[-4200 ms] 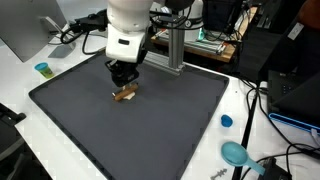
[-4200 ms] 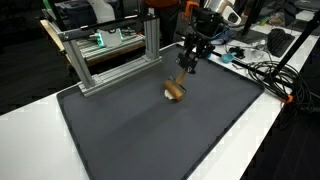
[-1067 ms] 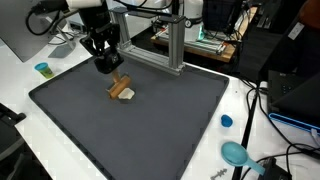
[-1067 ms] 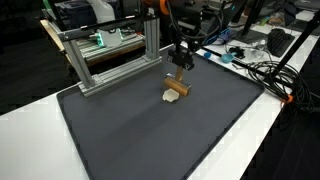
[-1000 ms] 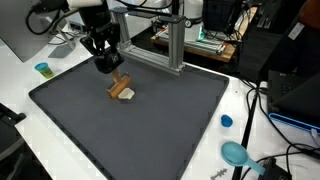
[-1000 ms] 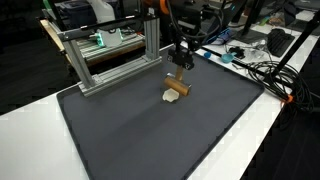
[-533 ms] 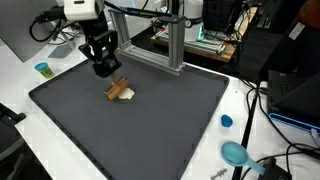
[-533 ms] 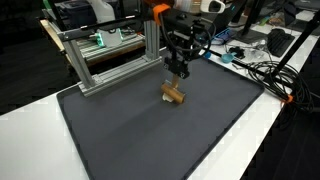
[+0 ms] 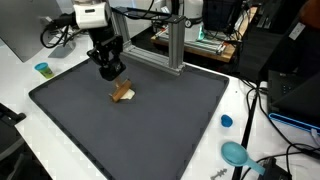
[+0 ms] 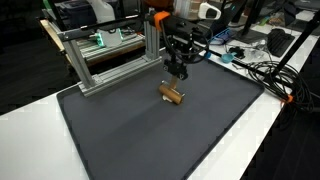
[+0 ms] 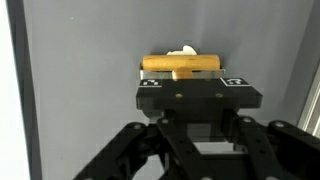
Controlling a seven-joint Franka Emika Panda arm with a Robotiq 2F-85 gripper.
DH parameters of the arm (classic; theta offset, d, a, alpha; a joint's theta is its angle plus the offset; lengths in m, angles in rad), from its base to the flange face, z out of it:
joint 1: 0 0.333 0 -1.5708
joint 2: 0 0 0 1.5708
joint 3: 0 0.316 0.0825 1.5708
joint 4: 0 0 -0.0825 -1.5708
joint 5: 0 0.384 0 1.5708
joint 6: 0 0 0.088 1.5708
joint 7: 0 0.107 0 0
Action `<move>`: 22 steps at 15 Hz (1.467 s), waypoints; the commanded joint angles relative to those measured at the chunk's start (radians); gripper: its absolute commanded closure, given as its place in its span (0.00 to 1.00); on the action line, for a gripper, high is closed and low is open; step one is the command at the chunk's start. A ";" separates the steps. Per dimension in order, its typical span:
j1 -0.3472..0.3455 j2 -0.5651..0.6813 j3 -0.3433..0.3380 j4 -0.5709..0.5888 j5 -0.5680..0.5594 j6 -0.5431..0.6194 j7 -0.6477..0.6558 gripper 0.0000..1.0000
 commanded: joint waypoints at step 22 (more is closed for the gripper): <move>-0.032 0.073 0.058 -0.003 0.250 0.053 -0.176 0.79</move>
